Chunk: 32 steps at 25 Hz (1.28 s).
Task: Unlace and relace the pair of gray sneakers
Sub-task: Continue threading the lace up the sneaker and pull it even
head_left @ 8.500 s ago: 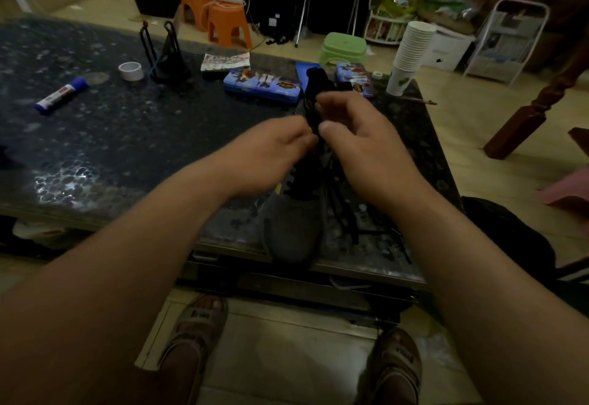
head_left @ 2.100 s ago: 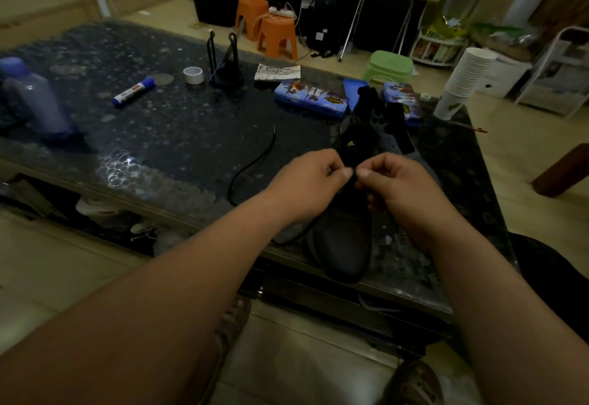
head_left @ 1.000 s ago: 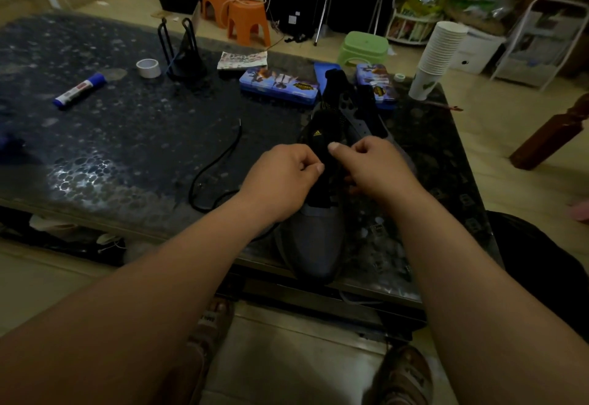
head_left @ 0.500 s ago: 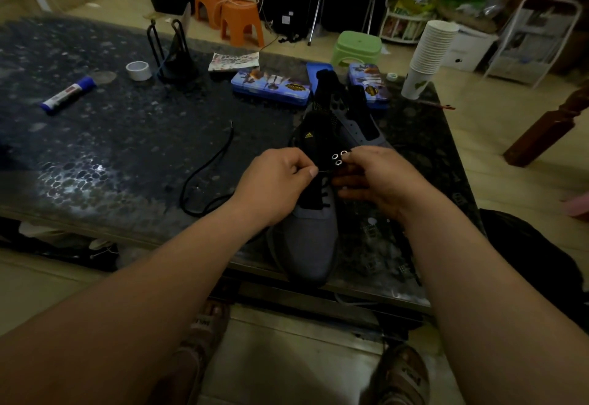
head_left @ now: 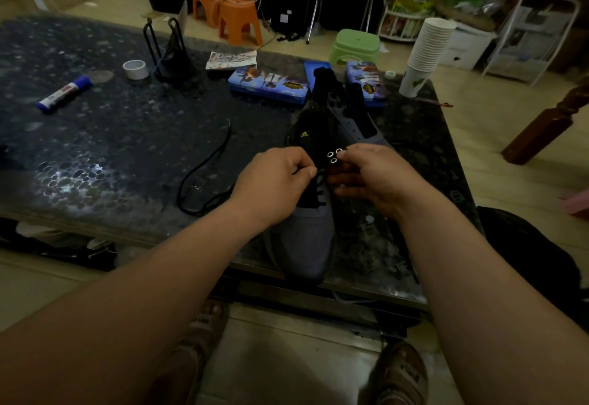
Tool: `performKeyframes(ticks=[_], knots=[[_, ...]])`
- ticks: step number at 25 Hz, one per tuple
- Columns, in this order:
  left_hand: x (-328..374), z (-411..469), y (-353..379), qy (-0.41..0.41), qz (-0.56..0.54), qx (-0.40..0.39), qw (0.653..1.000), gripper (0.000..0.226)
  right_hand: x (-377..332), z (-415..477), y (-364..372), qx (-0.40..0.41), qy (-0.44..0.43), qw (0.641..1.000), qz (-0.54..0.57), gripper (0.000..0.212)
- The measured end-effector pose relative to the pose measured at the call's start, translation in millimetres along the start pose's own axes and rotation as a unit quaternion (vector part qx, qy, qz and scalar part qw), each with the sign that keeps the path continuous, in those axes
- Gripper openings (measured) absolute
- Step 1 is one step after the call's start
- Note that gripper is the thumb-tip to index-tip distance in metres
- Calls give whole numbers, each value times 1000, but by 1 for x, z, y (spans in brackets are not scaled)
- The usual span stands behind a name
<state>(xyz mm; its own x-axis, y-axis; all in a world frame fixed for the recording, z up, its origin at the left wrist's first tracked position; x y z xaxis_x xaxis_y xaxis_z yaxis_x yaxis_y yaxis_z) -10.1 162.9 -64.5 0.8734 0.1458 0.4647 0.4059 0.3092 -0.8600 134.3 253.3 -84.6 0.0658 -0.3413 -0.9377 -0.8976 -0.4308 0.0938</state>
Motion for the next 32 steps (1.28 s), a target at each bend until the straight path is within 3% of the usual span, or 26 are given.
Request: performKeyframes(ticks=[6,10,12,14,15,17,18,19,20,21,22,23,24,26,28,29,31,32], knots=[[-1,4,9,-29,-43,-1,999,12,3,-10,0,-15,2,1000,12,17],[-3,4,11,-43,-77,-20,996,12,7,-17,3,-38,-32,996,-76,10],[-1,5,9,-31,-73,-41,996,11,9,-16,5,-19,-36,997,-68,11],[-2,5,4,-25,-83,-71,994,10,8,-13,-4,32,-13,996,84,14],[-4,5,2,-28,-95,-85,992,9,5,-13,-11,48,3,976,211,19],[-11,4,-6,-50,-142,-100,984,6,-5,-12,-23,48,2,897,439,31],[-14,4,-9,-71,-181,-96,976,6,-9,-15,-26,48,1,877,479,33],[-18,4,-12,-94,-227,-85,966,6,-10,-18,-29,61,1,895,441,31],[-20,5,-15,-114,-273,-71,953,5,-9,-21,-31,79,-5,948,309,29],[-23,7,-16,-131,-312,-58,939,5,-9,-24,-30,78,-22,992,95,29],[-25,9,-17,-143,-346,-48,926,6,-8,-28,-24,55,-43,991,-112,32],[-26,11,-17,-149,-372,-43,915,7,-4,-32,-14,13,-61,969,-239,34],[-26,12,-17,-151,-389,-42,908,8,2,-32,-7,-29,-62,958,-279,33],[-22,12,-16,-136,-381,-47,913,11,2,-32,-10,-30,-59,981,-181,28],[-17,11,-15,-114,-331,-48,935,11,-9,-33,-31,58,-66,996,23,18],[-14,10,-15,-107,-306,-44,945,10,-12,-32,-40,90,-67,981,161,18],[-11,11,-14,-101,-272,-33,956,9,-18,-33,-43,70,-61,913,398,26],[-10,11,-14,-101,-266,-30,958,10,-19,-36,-41,58,-55,903,422,28]])
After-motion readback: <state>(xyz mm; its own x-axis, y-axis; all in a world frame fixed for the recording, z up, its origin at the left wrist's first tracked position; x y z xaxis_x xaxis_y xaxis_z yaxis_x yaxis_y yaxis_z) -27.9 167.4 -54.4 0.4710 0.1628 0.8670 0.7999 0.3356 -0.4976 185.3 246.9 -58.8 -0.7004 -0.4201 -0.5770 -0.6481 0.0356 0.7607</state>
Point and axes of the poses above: each hand's wrist, its own z-axis towards the middle knuckle, its own y-axis out of the palm, x = y × z, the point moved 7 cm from there along z, towards the middle knuckle, and after that the axes turned 12 degrees about z, right-handed, at the moved point
